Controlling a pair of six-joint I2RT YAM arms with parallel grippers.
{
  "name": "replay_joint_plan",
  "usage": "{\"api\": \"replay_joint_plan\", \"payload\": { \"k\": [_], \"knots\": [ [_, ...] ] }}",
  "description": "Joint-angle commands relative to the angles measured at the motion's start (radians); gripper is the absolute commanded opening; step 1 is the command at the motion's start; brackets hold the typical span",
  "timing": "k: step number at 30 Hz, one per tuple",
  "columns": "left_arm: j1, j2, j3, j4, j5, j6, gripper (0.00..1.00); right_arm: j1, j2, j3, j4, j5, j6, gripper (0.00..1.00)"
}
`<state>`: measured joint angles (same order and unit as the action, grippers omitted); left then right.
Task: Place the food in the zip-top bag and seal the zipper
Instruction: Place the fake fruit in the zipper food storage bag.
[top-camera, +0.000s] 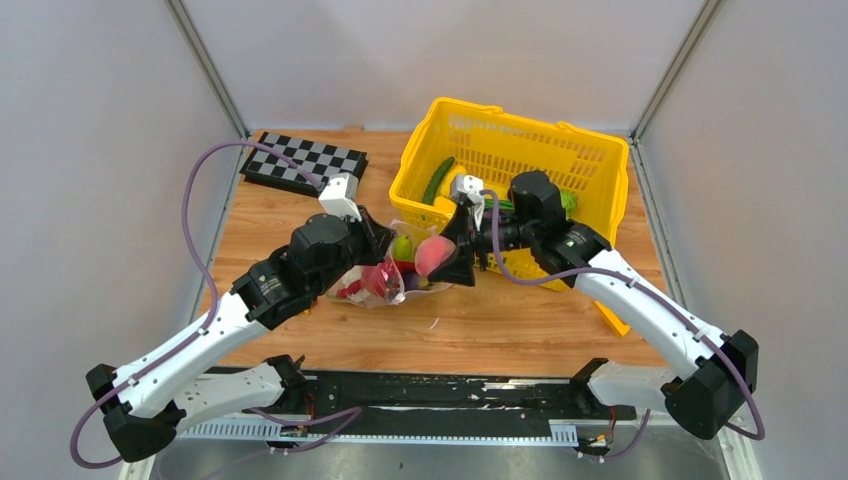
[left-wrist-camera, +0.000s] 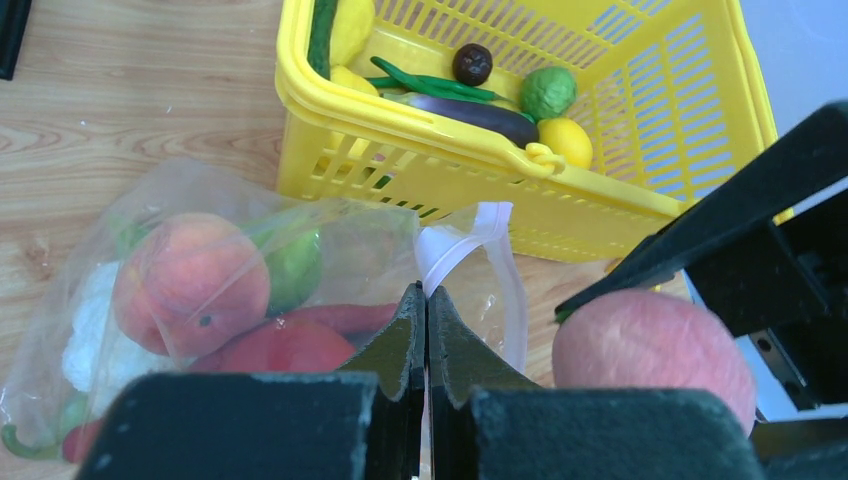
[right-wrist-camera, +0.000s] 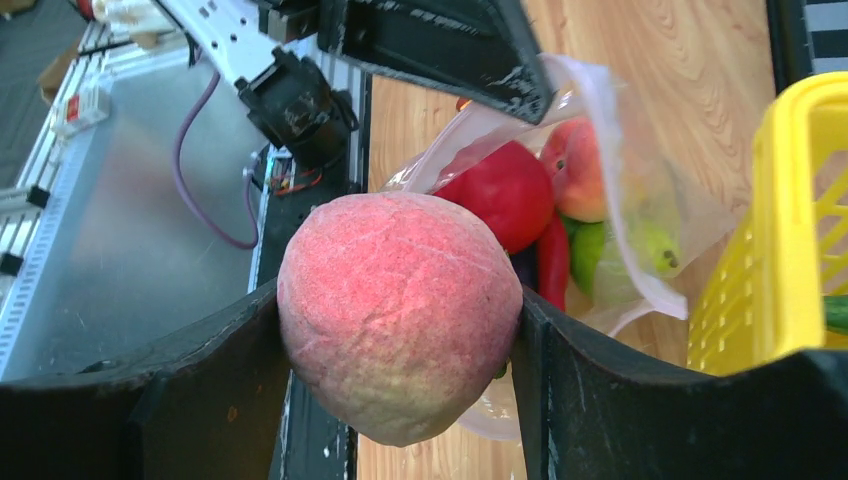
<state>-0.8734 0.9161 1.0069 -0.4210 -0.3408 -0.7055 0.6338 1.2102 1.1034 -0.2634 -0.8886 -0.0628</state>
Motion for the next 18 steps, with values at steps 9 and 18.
{"api": "replay_joint_plan", "payload": {
  "k": [9,18],
  "knots": [
    [0.004,-0.005,0.031,0.069,0.046,-0.008,0.0,0.136,0.08,0.091,-0.046,0.37,-0.1,0.52],
    [0.004,-0.036,0.019,0.071,0.027,-0.014,0.0,0.282,0.096,0.048,0.084,0.774,-0.129,0.6]
  ]
}}
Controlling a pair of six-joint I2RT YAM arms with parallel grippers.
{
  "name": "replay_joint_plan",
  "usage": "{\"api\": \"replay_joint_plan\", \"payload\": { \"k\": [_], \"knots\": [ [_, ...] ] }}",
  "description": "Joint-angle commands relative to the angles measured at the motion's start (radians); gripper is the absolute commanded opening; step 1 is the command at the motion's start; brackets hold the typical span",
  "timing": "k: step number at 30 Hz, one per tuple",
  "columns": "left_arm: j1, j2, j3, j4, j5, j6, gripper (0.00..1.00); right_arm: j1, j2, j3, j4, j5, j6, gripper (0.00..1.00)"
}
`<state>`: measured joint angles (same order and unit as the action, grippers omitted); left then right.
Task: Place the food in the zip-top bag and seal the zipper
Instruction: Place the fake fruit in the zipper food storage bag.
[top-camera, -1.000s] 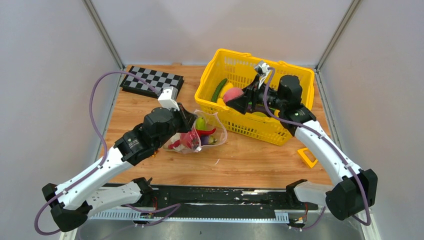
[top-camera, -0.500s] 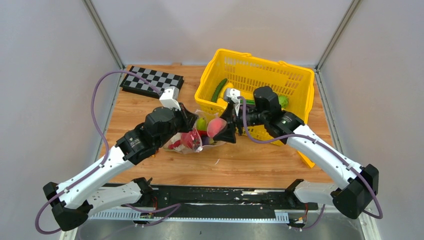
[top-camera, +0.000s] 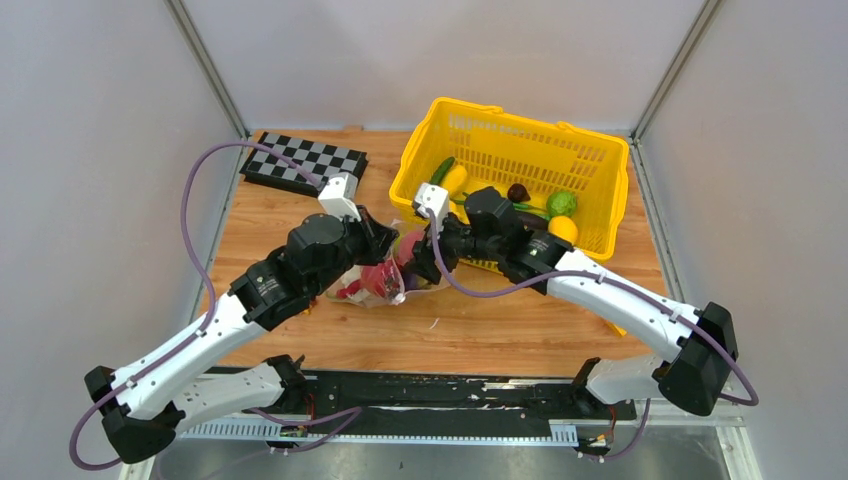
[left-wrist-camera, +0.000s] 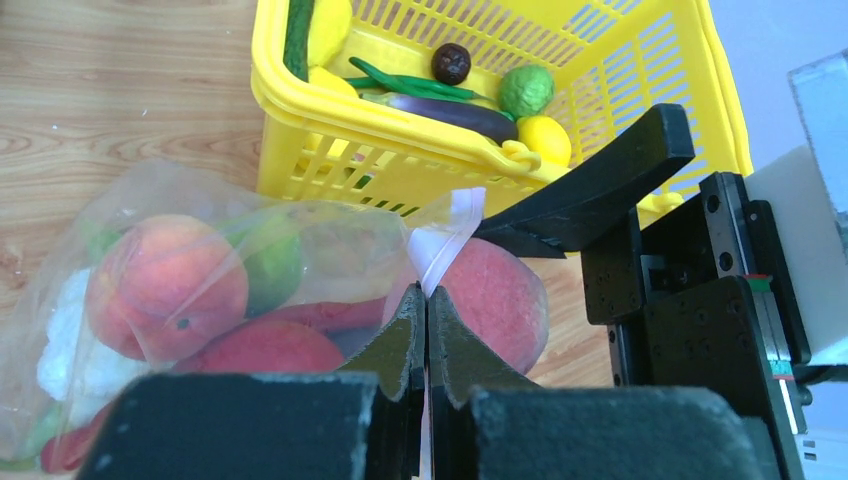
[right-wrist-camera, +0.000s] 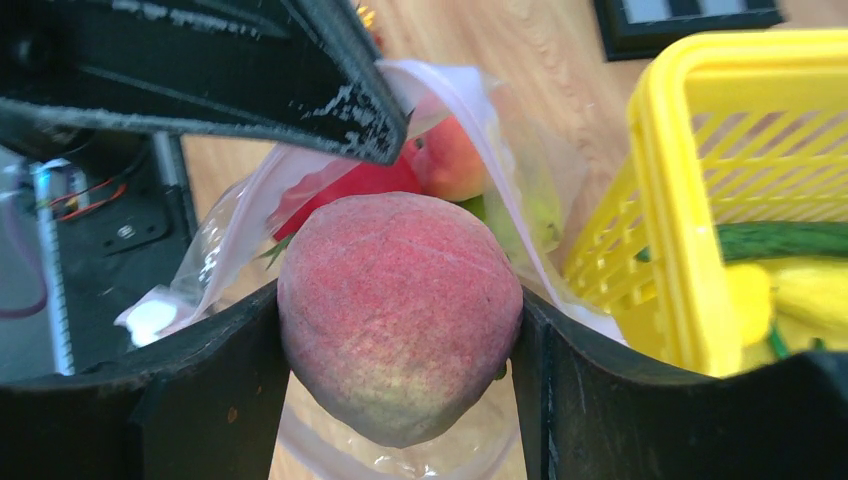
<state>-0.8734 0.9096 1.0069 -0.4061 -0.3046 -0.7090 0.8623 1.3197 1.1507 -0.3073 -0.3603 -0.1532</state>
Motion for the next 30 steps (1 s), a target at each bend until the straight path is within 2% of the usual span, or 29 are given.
{"api": "replay_joint_plan", "payload": {
  "k": [1,6,15,22,26,30],
  "knots": [
    [0.004,-0.029,0.018,0.057,-0.011,-0.01,0.0,0.072,-0.015,-0.008,0.15,0.306,-0.052,0.61],
    [0.004,-0.03,0.023,0.059,-0.011,-0.006,0.0,0.126,0.002,-0.025,0.2,0.41,-0.083,0.74],
    [0.004,-0.061,0.009,0.05,-0.052,-0.014,0.0,0.126,-0.036,-0.051,0.218,0.377,-0.076,0.9],
    [0.004,-0.061,0.007,0.046,-0.06,-0.015,0.0,0.127,-0.112,-0.051,0.208,0.313,-0.033,0.91],
    [0.004,-0.064,0.005,0.043,-0.067,-0.015,0.0,0.126,-0.173,-0.085,0.2,0.392,0.005,0.9],
    [0.004,-0.064,0.006,0.043,-0.069,-0.014,0.0,0.111,-0.183,-0.101,0.103,0.532,0.129,0.77]
  ]
}}
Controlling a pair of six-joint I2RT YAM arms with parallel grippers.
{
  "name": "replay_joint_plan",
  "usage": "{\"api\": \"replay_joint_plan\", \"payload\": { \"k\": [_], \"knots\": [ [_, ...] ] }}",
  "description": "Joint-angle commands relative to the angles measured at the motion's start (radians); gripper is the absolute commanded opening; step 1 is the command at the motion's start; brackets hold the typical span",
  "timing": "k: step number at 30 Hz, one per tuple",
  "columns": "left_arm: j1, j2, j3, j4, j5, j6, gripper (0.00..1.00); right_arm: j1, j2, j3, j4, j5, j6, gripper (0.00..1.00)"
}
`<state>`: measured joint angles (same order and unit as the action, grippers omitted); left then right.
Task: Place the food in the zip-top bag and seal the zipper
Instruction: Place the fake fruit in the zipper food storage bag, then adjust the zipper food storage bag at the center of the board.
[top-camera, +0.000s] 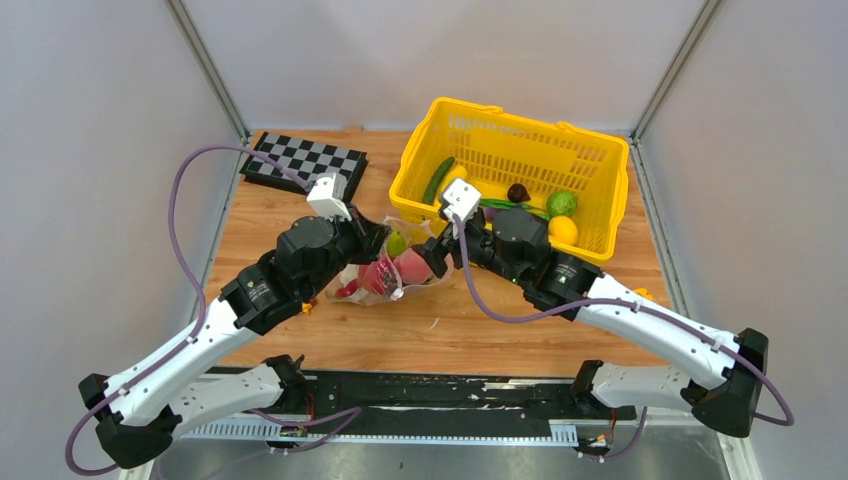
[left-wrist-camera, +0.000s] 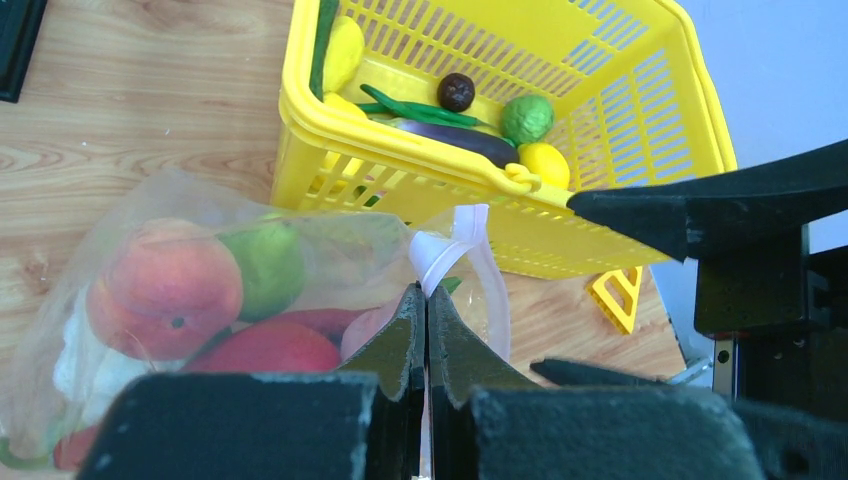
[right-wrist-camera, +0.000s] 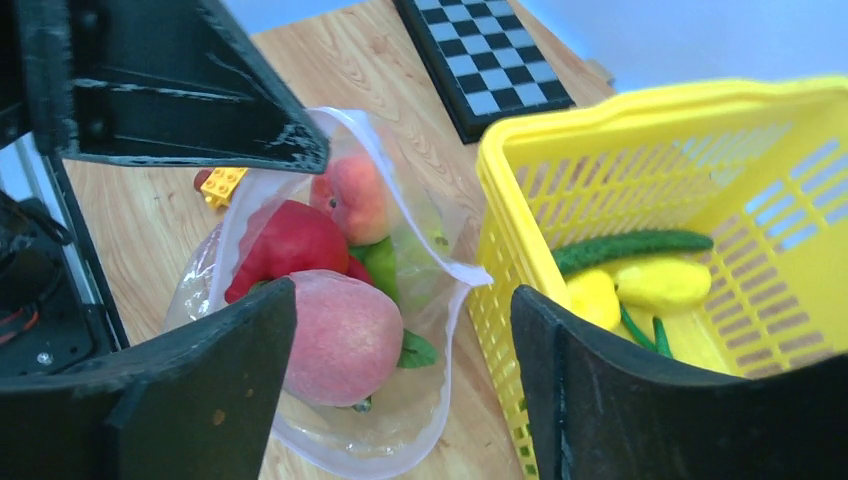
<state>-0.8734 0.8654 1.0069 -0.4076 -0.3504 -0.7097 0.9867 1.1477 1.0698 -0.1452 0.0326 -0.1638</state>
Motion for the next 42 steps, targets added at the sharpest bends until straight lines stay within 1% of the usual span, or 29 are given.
{"api": "replay_joint_plan", "payload": {
  "k": [1,3,4,5,7,11,16,17,18,22,26,28,29,31,34,37,42],
  "knots": [
    [0.004,-0.02,0.004,0.044,-0.026,-0.013,0.0,-0.024,-0.007,-0.023,-0.092,0.154,0.239,0.72],
    [0.004,-0.017,0.003,0.046,-0.026,-0.012,0.0,-0.036,-0.008,-0.04,-0.14,0.103,0.382,0.65],
    [0.004,-0.016,0.004,0.046,-0.027,-0.011,0.0,-0.036,-0.019,-0.061,-0.136,0.057,0.414,0.64],
    [0.004,-0.016,0.005,0.047,-0.027,-0.012,0.0,-0.036,-0.035,-0.083,-0.125,0.025,0.438,0.63],
    [0.004,-0.016,0.004,0.047,-0.025,-0.013,0.0,-0.036,-0.076,-0.132,-0.099,0.026,0.474,0.64],
    [0.004,-0.01,0.007,0.051,-0.013,-0.011,0.0,-0.039,-0.121,-0.149,-0.087,0.102,0.484,0.63],
    [0.004,-0.012,0.009,0.05,-0.01,-0.011,0.0,-0.068,-0.104,-0.16,-0.124,0.11,0.489,0.58],
    [0.004,-0.012,0.007,0.05,-0.011,-0.013,0.0,-0.08,-0.093,-0.162,-0.133,0.093,0.498,0.54],
    [0.005,-0.013,0.007,0.051,-0.014,-0.013,0.0,-0.09,-0.087,-0.164,-0.133,0.061,0.506,0.52],
    [0.005,-0.005,0.009,0.054,-0.011,-0.011,0.0,-0.108,-0.058,-0.173,-0.101,-0.044,0.532,0.49],
    [0.004,-0.001,0.01,0.054,-0.01,-0.013,0.0,-0.108,-0.021,-0.158,-0.09,-0.105,0.533,0.36],
    [0.004,-0.003,0.01,0.048,-0.011,-0.012,0.0,-0.108,-0.014,-0.142,-0.098,-0.104,0.523,0.16],
    [0.004,-0.005,0.011,0.045,-0.015,-0.009,0.0,-0.108,-0.016,-0.132,-0.098,-0.103,0.516,0.1],
    [0.004,-0.008,0.018,0.024,-0.028,0.008,0.0,-0.109,-0.028,-0.115,-0.082,-0.129,0.501,0.01],
    [0.004,-0.002,0.067,-0.065,-0.078,0.055,0.0,-0.108,-0.041,-0.07,-0.044,-0.202,0.475,0.0],
    [0.004,0.001,0.129,-0.159,-0.113,0.112,0.0,-0.109,-0.029,0.009,-0.035,-0.259,0.463,0.0],
    [0.004,0.019,0.288,-0.344,-0.036,0.205,0.0,-0.153,0.049,0.155,-0.022,-0.385,0.512,0.0]
  ]
}}
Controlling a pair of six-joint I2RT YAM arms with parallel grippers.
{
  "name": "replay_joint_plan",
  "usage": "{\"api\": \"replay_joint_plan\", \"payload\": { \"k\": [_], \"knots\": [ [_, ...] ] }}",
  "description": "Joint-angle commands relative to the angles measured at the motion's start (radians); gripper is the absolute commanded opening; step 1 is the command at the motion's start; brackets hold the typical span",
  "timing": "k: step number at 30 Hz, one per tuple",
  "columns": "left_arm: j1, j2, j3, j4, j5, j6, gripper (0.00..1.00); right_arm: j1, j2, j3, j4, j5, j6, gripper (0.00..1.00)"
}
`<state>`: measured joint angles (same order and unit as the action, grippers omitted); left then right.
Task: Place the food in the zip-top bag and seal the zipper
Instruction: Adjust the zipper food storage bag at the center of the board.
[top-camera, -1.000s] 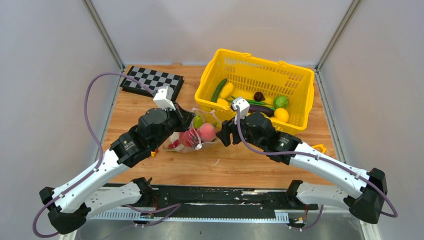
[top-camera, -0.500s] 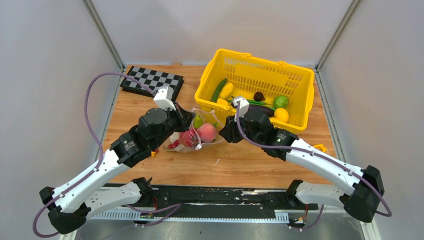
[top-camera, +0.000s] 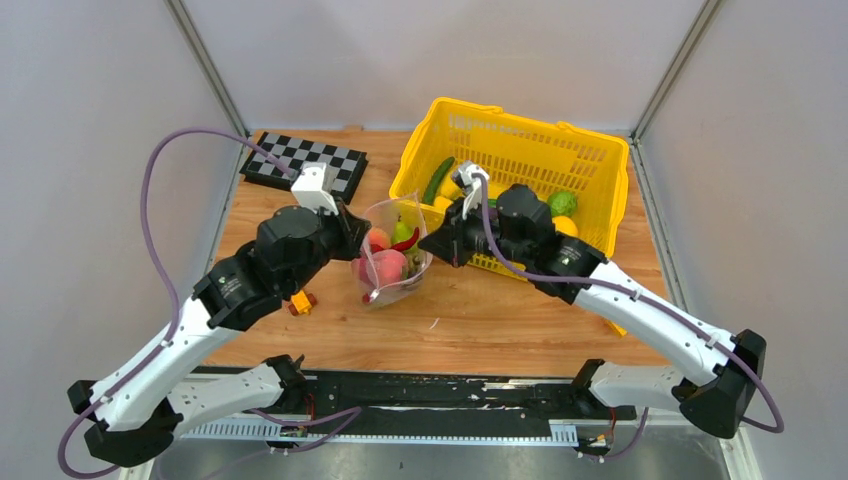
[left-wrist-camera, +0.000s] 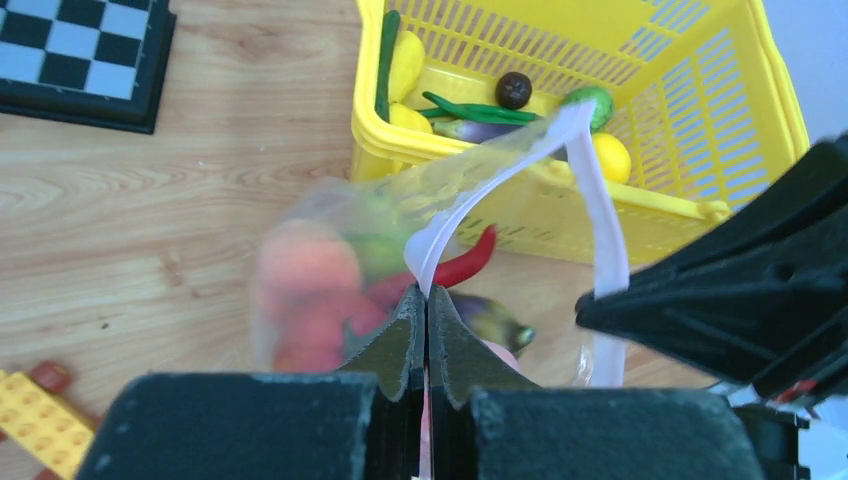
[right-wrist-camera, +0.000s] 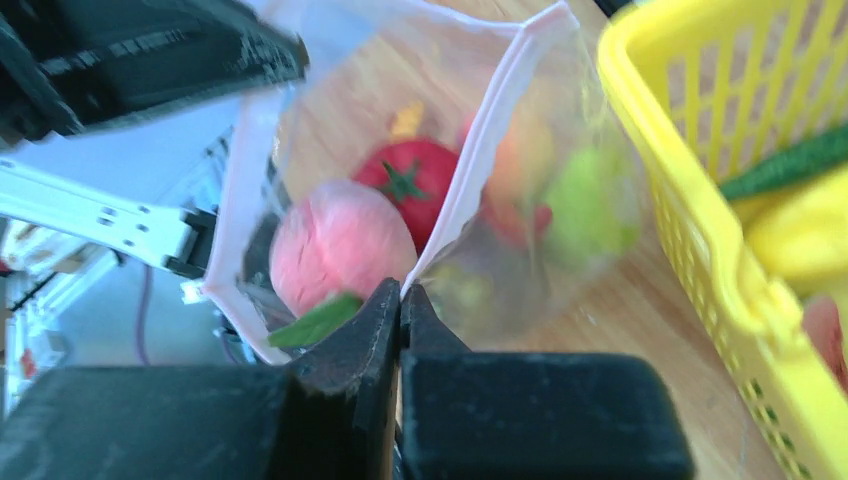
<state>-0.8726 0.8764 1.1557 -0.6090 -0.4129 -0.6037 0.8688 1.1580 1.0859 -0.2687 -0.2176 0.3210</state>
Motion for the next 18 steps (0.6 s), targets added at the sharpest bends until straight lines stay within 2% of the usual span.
{"api": "replay_joint_plan", "payload": {
  "k": [1,5,8,11,18],
  "knots": [
    [0.004,0.013,0.169,-0.176,0.044,0.105,0.0,-0.047,0.059,0.165,0.103,-0.164,0.039,0.0],
    [0.003,0.03,0.252,-0.271,0.096,0.102,0.0,-0.088,0.128,0.246,0.06,-0.217,0.075,0.01],
    [0.003,0.027,0.248,-0.289,0.098,0.086,0.0,-0.128,0.179,0.303,-0.002,-0.257,0.063,0.03],
    [0.003,0.035,0.191,-0.269,0.048,0.074,0.0,-0.153,0.251,0.352,-0.112,-0.246,0.021,0.03],
    [0.005,0.087,0.089,-0.139,-0.069,0.009,0.0,-0.165,0.35,0.4,-0.152,-0.194,-0.031,0.02]
  ]
}}
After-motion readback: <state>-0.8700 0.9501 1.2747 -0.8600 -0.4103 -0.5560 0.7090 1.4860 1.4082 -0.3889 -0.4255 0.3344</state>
